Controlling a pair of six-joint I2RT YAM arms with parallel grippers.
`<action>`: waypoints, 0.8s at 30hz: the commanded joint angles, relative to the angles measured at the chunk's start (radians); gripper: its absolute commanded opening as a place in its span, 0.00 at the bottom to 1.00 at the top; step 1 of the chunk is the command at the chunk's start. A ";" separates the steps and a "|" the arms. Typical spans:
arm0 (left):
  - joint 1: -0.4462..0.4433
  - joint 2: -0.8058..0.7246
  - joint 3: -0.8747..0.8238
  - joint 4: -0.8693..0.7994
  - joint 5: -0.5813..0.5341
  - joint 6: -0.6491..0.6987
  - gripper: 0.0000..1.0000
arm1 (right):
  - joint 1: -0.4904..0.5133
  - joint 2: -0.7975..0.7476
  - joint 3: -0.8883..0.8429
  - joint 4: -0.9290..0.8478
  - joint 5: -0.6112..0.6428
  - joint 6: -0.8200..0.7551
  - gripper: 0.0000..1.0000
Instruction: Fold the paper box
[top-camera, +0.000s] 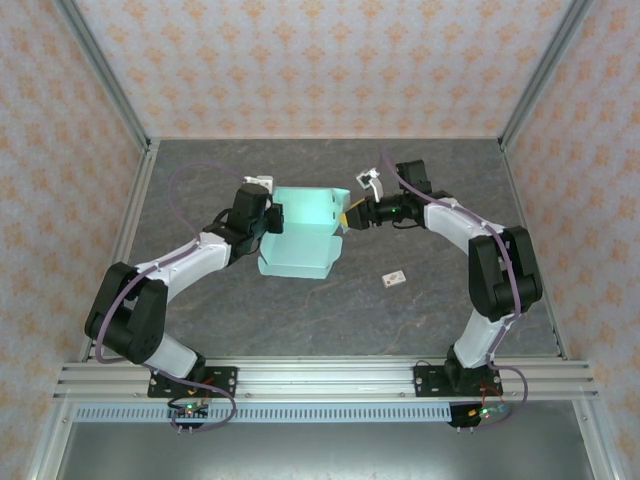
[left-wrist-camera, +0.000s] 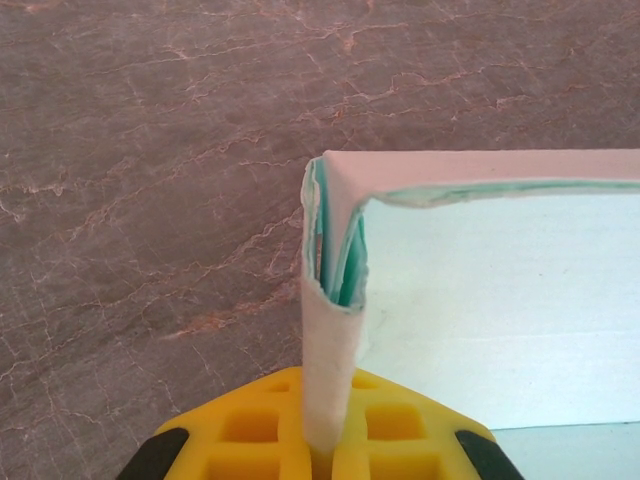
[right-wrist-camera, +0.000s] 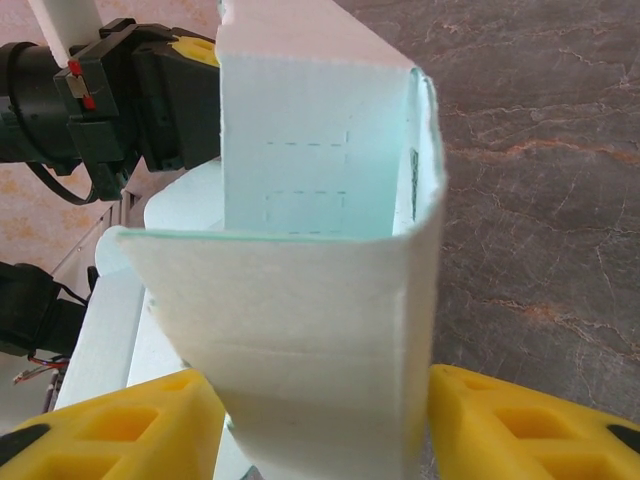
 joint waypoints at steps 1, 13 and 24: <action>0.008 -0.006 0.039 -0.020 0.008 -0.024 0.00 | -0.001 -0.019 0.005 0.012 -0.041 -0.027 0.51; 0.002 0.014 0.056 -0.041 0.002 -0.026 0.00 | 0.020 -0.029 0.004 0.042 -0.059 0.014 0.58; 0.002 0.019 0.058 -0.048 -0.010 -0.022 0.00 | 0.010 -0.039 0.024 -0.008 -0.091 0.012 0.63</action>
